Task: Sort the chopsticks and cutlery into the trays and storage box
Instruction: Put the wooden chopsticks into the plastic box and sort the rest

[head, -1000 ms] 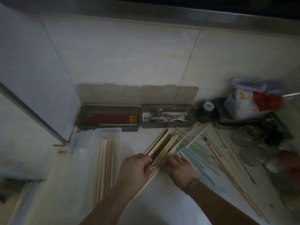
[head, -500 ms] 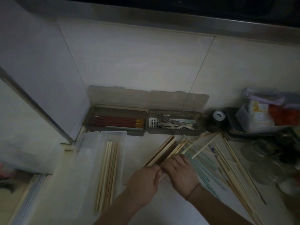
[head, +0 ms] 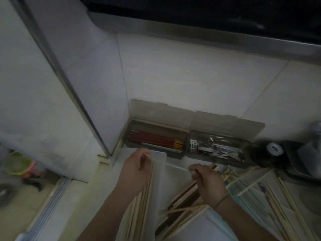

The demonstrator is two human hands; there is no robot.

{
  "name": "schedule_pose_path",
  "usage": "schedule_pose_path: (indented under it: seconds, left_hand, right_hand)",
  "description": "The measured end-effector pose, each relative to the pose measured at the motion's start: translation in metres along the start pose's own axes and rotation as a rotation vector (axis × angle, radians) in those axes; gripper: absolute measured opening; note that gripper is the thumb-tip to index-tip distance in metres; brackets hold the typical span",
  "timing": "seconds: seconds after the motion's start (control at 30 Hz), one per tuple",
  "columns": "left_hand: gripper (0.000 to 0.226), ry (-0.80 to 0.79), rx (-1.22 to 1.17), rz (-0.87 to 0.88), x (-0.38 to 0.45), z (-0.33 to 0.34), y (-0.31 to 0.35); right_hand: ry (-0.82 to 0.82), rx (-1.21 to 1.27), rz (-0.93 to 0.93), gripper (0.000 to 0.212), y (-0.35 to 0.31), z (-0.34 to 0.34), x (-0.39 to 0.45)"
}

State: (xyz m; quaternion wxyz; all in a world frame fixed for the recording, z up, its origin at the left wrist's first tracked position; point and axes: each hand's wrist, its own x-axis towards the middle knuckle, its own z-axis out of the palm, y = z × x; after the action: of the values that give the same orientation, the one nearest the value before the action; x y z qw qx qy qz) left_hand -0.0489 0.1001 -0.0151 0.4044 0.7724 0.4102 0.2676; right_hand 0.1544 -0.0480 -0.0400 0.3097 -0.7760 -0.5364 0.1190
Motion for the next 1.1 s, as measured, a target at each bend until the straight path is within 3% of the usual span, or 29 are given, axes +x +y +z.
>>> schedule_pose_path:
  seconds: [0.07,0.13,0.27,0.37,0.5,0.57,0.7,0.83,0.9,1.0,1.1]
  left_hand:
    - [0.013,0.084,-0.003,-0.098,0.0,-0.005,-0.01]
    - [0.02,0.071,0.051,-0.127,-0.006,-0.008,-0.019]
    - [0.033,-0.07,0.281,-0.034,-0.021,-0.011,-0.029]
    - [0.035,-0.082,0.393,0.068,-0.031,-0.007,-0.038]
    - [0.04,-0.111,0.5,0.127,-0.041,-0.001,-0.044]
    - [0.048,-0.137,0.575,0.134,-0.045,0.001,-0.045]
    - [0.07,-0.179,0.644,0.11,-0.054,0.007,-0.043]
    - [0.089,-0.201,0.704,0.098,-0.06,0.015,-0.041]
    - [0.092,-0.211,0.746,0.124,-0.062,0.02,-0.043]
    - [0.094,-0.214,0.784,0.12,-0.062,0.023,-0.045]
    - [0.096,-0.209,0.789,0.099,-0.064,0.023,-0.047]
  right_hand:
    - [0.082,-0.124,0.056,0.031,-0.002,0.006,0.037]
    - [0.111,-0.226,0.101,0.023,-0.004,0.018,0.073]
    - [-0.065,-0.49,0.23,0.017,-0.011,0.048,0.118]
    - [-0.17,-0.635,0.266,0.019,-0.013,0.063,0.13]
    - [-0.199,-0.651,0.231,0.02,-0.006,0.061,0.133]
    - [-0.112,-0.506,0.168,0.019,0.002,0.053,0.125]
    - [0.23,-0.171,0.077,0.011,0.026,0.017,0.066]
    - [0.342,-0.275,0.169,0.025,0.062,-0.029,-0.048]
    - [0.342,-0.368,0.178,0.031,0.073,-0.036,-0.105]
    - [0.214,-0.48,0.097,0.026,0.082,-0.024,-0.164]
    - [0.168,-0.536,0.166,0.032,0.083,-0.009,-0.192]
